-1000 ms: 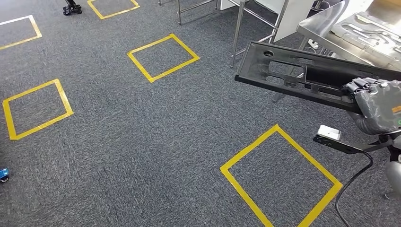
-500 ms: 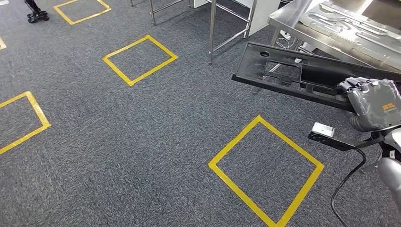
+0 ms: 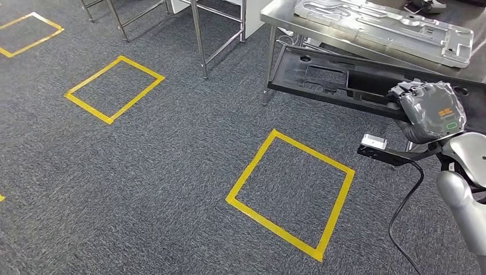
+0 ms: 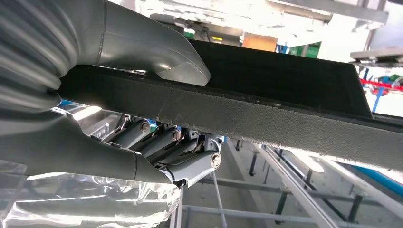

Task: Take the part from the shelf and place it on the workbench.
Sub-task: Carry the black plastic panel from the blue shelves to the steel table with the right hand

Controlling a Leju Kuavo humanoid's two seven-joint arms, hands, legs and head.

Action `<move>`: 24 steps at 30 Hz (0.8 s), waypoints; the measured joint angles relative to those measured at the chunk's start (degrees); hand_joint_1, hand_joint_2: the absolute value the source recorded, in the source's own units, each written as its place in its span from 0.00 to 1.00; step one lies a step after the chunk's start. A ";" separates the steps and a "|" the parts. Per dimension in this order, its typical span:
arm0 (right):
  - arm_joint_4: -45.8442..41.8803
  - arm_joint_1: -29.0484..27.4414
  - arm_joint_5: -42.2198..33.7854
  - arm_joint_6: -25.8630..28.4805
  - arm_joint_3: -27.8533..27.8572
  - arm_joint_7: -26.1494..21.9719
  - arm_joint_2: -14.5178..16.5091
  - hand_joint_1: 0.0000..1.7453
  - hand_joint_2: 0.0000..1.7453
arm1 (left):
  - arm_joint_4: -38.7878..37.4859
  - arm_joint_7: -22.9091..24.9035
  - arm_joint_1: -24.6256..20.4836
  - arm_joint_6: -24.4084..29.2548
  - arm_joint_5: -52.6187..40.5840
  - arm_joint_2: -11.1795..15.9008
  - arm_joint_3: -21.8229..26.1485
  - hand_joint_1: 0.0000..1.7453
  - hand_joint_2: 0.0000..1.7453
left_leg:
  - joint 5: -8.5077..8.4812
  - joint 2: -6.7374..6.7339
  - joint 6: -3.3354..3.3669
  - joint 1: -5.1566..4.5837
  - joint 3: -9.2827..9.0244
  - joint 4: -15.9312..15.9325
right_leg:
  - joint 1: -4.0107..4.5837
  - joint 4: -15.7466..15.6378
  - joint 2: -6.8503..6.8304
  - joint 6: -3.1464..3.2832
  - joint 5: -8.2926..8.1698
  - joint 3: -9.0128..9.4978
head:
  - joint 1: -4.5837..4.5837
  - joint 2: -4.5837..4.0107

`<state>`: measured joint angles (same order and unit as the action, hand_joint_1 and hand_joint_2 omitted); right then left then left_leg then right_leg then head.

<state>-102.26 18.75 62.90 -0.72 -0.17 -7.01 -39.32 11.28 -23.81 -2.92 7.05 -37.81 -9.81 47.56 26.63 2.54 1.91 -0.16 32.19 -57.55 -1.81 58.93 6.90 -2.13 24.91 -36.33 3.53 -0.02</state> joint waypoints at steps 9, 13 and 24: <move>3.11 3.92 2.04 0.45 -3.46 1.32 0.72 1.00 1.00 | 0.00 -0.42 0.24 -0.54 0.07 -0.29 0.29 0.00 0.00 | 0.03 -5.06 0.13 -0.02 -0.22 0.59 | -0.12 5.29 -7.66 -1.23 2.17 -1.22 | -0.01 0.00; 4.14 5.04 2.92 0.73 -4.57 2.50 0.72 1.00 1.00 | 0.00 -0.69 0.09 -0.86 0.01 -0.37 0.45 0.00 0.00 | 0.90 -5.73 -1.08 -0.31 -0.43 0.32 | 0.70 -1.10 -8.03 0.36 1.26 2.22 | 0.01 0.00; 6.08 6.85 3.15 0.85 -7.79 2.75 1.32 1.00 1.00 | 0.00 -0.51 0.81 -0.67 -0.22 -0.34 0.95 0.00 0.00 | -1.14 -2.83 -1.48 0.03 8.37 -9.72 | 0.91 -1.59 -5.80 2.48 5.24 7.83 | 0.01 0.00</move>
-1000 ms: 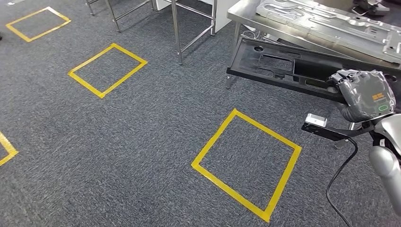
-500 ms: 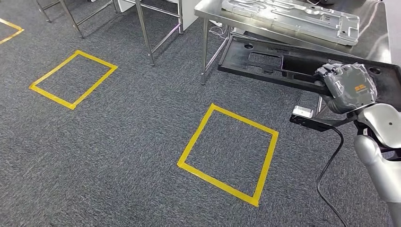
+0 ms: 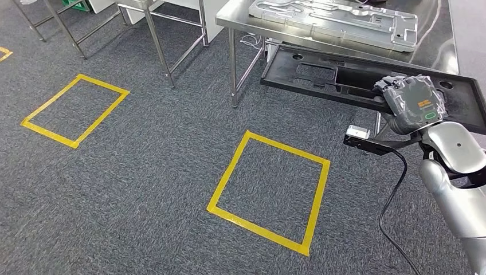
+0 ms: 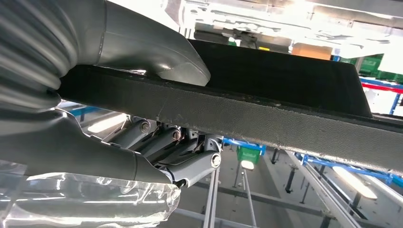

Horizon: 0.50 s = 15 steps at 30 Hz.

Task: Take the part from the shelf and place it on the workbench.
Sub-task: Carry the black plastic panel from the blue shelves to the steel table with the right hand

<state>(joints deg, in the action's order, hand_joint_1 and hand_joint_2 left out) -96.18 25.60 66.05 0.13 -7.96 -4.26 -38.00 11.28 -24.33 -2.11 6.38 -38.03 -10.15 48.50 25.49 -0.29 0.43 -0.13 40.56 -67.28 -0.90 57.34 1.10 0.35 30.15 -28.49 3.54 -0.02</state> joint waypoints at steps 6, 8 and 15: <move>0.29 -0.26 0.16 0.28 -0.92 0.14 -0.02 1.00 1.00 | 0.00 0.10 -0.17 0.00 -0.21 0.14 0.11 0.00 0.00 | -1.40 0.54 1.75 -0.49 -5.11 9.68 | -0.19 0.63 0.51 -2.12 0.31 1.34 | 0.02 0.01; 0.33 -0.16 0.18 0.34 -0.98 0.14 -0.11 1.00 1.00 | 0.00 0.10 -0.13 0.00 -0.25 0.11 0.13 0.00 0.00 | -1.11 0.54 2.15 -0.27 -7.10 11.37 | -0.32 5.07 -0.05 -2.43 -0.12 -1.03 | 0.00 0.01; 0.78 -0.48 0.20 0.37 -1.46 0.18 -0.14 1.00 1.00 | 0.00 0.13 0.12 -0.03 -0.37 0.05 0.15 0.00 0.00 | 3.38 0.55 1.87 -0.20 -13.58 12.39 | -0.99 8.80 -1.00 -3.49 0.41 -10.97 | 0.00 0.00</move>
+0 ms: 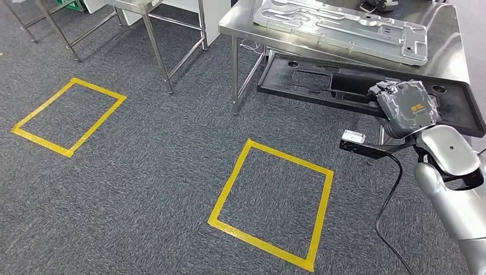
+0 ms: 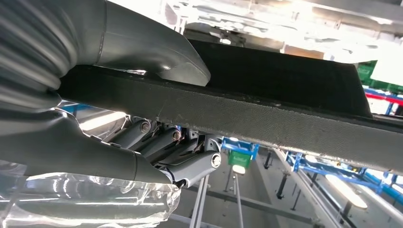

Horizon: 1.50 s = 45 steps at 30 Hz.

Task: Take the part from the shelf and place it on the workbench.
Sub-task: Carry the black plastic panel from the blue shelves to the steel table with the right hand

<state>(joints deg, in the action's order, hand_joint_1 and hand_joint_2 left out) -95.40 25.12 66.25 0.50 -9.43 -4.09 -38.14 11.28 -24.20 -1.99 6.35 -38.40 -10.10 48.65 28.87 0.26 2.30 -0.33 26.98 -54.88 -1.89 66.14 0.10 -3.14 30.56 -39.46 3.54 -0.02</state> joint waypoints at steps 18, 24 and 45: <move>-0.99 -3.55 0.81 0.37 0.37 1.31 0.18 1.00 1.00 | -0.04 0.62 0.30 -0.11 -0.77 0.33 0.00 0.00 0.00 | -5.04 0.01 -0.26 -1.10 12.43 -5.63 | 0.90 -8.71 0.78 3.34 2.08 12.81 | -0.03 0.00; -3.34 -6.58 2.60 0.00 1.60 2.32 0.37 1.00 1.00 | -0.04 0.60 -0.08 -0.59 -1.29 0.41 0.00 0.00 0.00 | -5.48 0.17 0.89 -0.79 7.35 -0.35 | 0.69 -2.61 0.63 1.83 1.28 10.57 | -0.02 0.00; -5.04 -6.87 1.79 -2.50 4.03 2.44 1.90 1.00 1.00 | -0.04 0.37 -0.31 -1.22 -1.77 0.31 -0.02 0.00 0.00 | 5.42 -0.61 -2.43 0.21 10.18 -15.73 | 1.01 -7.97 2.68 4.06 -3.67 6.47 | -0.07 0.00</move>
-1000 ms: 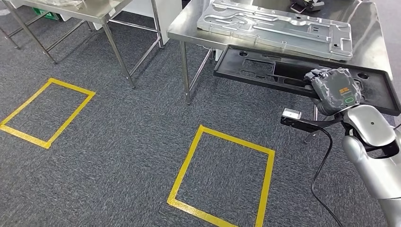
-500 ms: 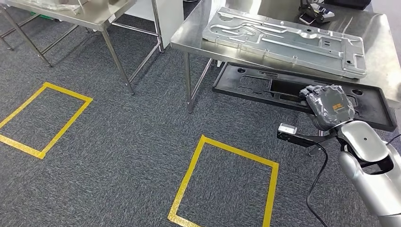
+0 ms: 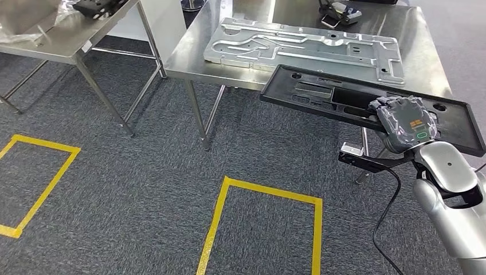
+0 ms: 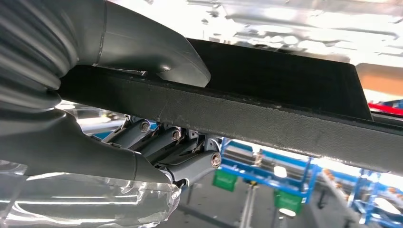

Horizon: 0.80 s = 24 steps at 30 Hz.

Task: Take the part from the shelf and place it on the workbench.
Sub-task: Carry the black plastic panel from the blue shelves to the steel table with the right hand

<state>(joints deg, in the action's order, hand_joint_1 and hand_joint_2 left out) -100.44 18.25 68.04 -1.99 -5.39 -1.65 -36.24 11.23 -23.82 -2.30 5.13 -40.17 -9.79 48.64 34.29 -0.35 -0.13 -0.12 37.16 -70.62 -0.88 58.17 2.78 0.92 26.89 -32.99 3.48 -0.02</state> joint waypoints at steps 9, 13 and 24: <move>0.65 3.51 -0.04 0.03 -0.32 -0.31 1.16 1.00 1.00 | 0.00 0.02 -0.16 0.24 0.77 -0.25 0.05 0.00 0.00 | -9.58 1.81 2.57 -0.18 -3.80 13.71 | 0.06 2.09 1.63 -2.26 2.65 0.02 | -0.02 0.00; 1.97 6.26 -0.04 -0.37 -1.26 -0.69 1.75 1.00 1.00 | 0.00 -0.08 -0.21 0.63 1.23 -0.60 0.28 0.00 0.00 | -9.20 -0.49 2.81 -0.05 -4.50 14.21 | -0.26 14.73 -2.24 -3.30 7.32 -7.03 | -0.03 0.00; 5.96 11.71 0.61 1.36 -6.39 -2.35 3.75 1.00 1.00 | 0.00 -0.27 -0.39 0.07 -0.30 -0.95 0.51 0.00 0.00 | -5.80 -2.46 0.02 -0.03 -4.69 11.37 | -0.60 -0.18 -3.71 -1.78 -1.38 -1.41 | -0.02 0.00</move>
<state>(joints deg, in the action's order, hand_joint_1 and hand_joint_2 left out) -94.48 29.96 68.65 -0.63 -11.78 -4.00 -32.49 11.23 -24.10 -2.70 5.20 -40.47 -10.74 49.15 28.49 -2.80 -0.11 -0.15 32.47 -59.25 -1.48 57.99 -0.93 -0.86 25.51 -34.40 3.45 -0.02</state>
